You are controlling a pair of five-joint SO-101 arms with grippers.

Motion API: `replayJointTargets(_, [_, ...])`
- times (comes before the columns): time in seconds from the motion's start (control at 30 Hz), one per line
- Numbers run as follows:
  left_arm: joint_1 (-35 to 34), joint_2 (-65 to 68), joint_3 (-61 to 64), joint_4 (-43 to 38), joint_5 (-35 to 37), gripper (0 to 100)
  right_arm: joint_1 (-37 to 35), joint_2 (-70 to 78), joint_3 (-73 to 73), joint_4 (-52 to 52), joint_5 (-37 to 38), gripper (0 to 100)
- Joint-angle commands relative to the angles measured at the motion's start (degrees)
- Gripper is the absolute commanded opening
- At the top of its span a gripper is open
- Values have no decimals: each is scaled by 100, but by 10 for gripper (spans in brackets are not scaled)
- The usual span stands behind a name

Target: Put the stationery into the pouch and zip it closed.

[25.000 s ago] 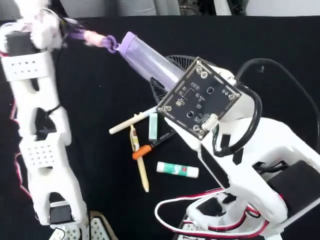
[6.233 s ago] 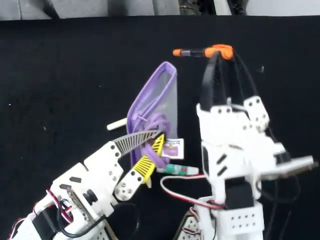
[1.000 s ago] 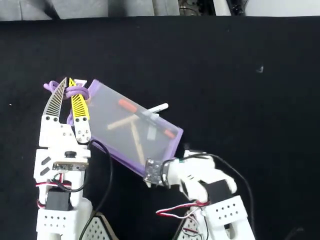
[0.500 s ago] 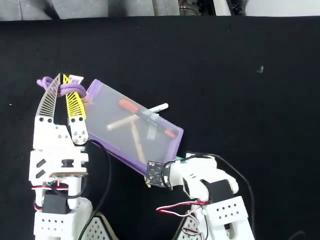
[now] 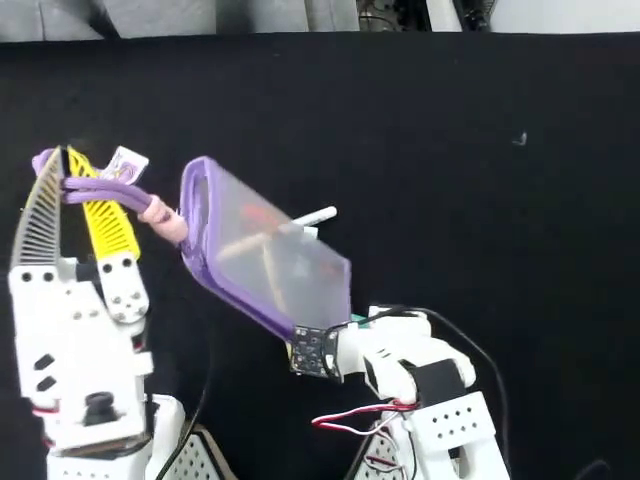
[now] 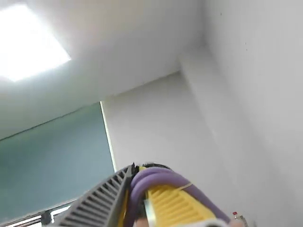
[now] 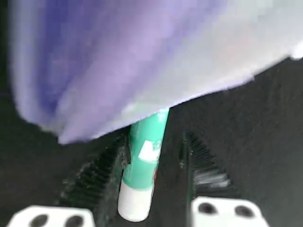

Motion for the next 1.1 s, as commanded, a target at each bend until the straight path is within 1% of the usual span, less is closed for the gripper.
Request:
replayJointTargets(0.0, [-13, 633, -927, 141, 299, 29, -105, 171, 154, 369, 62, 149])
replayJointTargets(0.07, [-22, 1143, -1297, 141, 316, 29, -149, 171, 163, 360, 62, 119])
replayJointTargets(0.27, [-31, 2637, -2571, 141, 299, 29, -132, 171, 163, 360, 62, 109])
replayJointTargets(0.3, [-31, 2804, -2765, 141, 299, 29, -132, 171, 163, 360, 62, 96])
replayJointTargets(0.43, [-31, 3147, -3354, 149, 299, 29, -132, 154, 163, 378, 62, 25])
replayJointTargets(0.57, [-31, 3270, -3574, 149, 299, 29, -123, 110, 4, 510, 35, 21])
replayJointTargets(0.63, [-31, 3341, -3574, 149, 290, 29, -123, 154, -391, 668, 35, 21])
replayJointTargets(0.7, [-57, 3411, -3582, 149, 290, 29, -123, 154, -1033, 1064, 35, 21])
replayJointTargets(0.8, [-409, 3481, -3565, 158, 316, 29, -149, 171, -2114, 1820, 35, 20])
replayJointTargets(0.87, [-558, 3534, -3556, 176, 325, 29, -149, 268, -2686, 2145, 35, 19])
replayJointTargets(0.97, [-629, 3552, -3389, 158, 325, 29, -149, 884, -3231, 2356, 35, 18])
replayJointTargets(1.07, [-611, 3525, -3134, 158, 325, 29, -149, 2053, -3793, 2356, 35, 21])
